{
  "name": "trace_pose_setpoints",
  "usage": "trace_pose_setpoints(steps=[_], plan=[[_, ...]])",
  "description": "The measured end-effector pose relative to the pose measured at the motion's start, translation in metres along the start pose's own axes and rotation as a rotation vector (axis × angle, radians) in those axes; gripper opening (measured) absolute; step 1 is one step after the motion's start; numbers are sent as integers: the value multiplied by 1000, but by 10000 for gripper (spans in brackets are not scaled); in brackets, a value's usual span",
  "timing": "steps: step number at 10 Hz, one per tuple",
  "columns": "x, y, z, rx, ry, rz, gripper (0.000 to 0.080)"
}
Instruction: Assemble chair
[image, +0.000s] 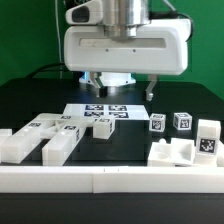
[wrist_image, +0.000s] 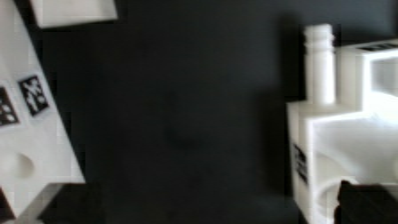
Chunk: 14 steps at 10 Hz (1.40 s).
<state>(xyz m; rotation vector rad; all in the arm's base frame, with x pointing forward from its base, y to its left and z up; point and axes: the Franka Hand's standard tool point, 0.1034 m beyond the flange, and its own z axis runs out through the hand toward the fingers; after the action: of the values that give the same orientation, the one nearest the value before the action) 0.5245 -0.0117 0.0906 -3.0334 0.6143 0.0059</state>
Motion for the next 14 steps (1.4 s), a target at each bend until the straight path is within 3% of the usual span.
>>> trace_pose_setpoints(steps=[1, 2, 6, 7, 10, 13, 14], plan=[[-7, 8, 7, -5, -4, 0, 649], [-12, 5, 11, -5, 2, -8, 649], [-12, 10, 13, -7, -34, 9, 649], [-25, 17, 19, -24, -123, 20, 649], [-26, 43, 29, -43, -320, 2, 649], [-29, 45, 30, -59, -504, 3, 649], [-32, 44, 28, -49, -581, -51, 649]])
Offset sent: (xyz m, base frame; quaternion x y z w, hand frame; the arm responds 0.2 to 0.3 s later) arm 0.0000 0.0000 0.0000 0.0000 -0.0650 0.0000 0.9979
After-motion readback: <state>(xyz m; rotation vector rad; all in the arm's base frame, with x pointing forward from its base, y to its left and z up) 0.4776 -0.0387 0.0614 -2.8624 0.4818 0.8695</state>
